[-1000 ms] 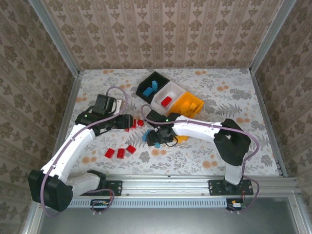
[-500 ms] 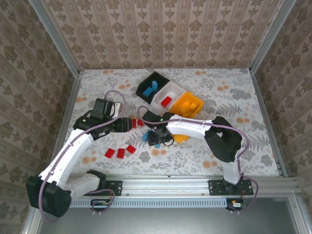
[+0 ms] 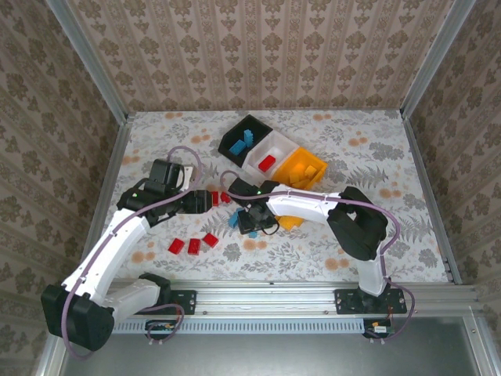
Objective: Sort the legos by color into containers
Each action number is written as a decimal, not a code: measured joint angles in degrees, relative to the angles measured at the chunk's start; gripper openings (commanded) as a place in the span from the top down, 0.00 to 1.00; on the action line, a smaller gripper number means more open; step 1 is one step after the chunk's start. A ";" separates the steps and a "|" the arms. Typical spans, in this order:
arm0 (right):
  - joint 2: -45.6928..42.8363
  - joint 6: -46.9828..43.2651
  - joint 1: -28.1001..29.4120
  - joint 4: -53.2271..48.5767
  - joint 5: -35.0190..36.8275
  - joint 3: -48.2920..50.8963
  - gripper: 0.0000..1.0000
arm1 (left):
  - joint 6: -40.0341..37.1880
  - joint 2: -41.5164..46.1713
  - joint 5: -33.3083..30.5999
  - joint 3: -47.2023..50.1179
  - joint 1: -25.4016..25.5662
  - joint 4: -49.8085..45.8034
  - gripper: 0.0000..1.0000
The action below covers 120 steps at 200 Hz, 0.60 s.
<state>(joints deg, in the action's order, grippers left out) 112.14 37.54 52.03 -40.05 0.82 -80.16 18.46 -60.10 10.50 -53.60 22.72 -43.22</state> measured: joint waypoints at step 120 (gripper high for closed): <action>-0.70 -0.04 0.02 -2.43 3.54 1.79 0.50 | 0.02 0.61 0.22 1.68 -0.33 0.46 0.30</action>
<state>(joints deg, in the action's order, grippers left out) 111.44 37.50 52.05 -42.48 4.36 -78.37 18.48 -59.48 10.72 -51.92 22.39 -42.76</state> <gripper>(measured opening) 0.514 0.694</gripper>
